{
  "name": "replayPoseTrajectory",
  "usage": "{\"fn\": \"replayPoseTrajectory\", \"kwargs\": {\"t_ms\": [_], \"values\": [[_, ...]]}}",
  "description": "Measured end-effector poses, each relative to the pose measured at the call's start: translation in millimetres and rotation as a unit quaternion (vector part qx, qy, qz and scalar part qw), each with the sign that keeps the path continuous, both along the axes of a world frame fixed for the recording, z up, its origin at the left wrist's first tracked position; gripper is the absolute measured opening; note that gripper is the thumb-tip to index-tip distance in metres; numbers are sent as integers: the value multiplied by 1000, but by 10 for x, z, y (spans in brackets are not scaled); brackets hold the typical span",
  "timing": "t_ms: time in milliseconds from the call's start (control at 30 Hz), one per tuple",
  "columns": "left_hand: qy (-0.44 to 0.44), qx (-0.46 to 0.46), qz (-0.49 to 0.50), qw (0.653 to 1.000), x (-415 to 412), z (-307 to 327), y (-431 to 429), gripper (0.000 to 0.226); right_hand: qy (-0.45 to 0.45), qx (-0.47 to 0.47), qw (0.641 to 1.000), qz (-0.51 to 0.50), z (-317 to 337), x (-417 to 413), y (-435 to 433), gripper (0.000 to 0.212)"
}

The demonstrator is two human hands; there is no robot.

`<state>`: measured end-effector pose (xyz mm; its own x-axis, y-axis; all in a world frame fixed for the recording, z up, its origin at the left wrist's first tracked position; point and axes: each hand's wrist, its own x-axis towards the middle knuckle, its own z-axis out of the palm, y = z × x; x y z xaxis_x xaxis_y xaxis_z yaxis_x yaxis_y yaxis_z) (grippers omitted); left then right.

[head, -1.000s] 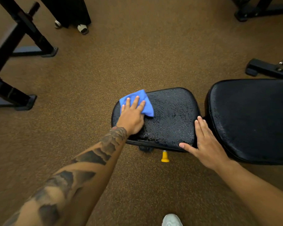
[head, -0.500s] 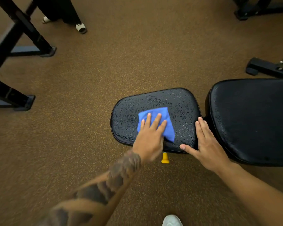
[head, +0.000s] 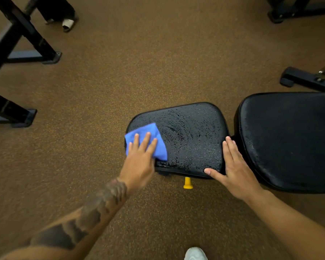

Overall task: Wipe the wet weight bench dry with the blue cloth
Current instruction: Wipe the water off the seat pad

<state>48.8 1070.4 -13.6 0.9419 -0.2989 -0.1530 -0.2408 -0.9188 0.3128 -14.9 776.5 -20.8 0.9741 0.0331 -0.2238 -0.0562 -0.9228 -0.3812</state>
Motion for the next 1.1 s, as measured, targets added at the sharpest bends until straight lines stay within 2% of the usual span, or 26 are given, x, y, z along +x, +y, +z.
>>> {"fn": "replayPoseTrajectory", "kwargs": {"t_ms": [100,200,333,467,567,700,800,933,1100], "values": [[-10,-5,-112,994,-220,46,-430,61,-7,-4,1000,-2,-38,3,-7,109],[-14,0,-175,985,67,-2,-880,59,-17,-10,1000,-1,-99,7,-12,111],[19,32,-143,989,713,22,-1092,57,-19,-5,1000,-3,-112,10,-16,111],[44,29,-56,997,1062,63,-742,58,-14,2,1000,-4,-84,4,-24,111],[45,20,9,999,928,27,-279,57,-9,-1,1000,2,-59,3,-27,112],[14,-5,42,999,189,-71,-22,56,-14,-3,1000,2,-55,1,-22,110],[-19,-15,13,1000,-471,-70,-223,62,-11,-2,1000,2,-69,6,-22,108],[-5,-19,-128,992,-866,-61,-851,72,-34,-10,999,5,-137,9,-34,108],[7,-43,-79,996,-403,-63,-960,63,-41,-11,999,6,-147,19,-42,105]]}}
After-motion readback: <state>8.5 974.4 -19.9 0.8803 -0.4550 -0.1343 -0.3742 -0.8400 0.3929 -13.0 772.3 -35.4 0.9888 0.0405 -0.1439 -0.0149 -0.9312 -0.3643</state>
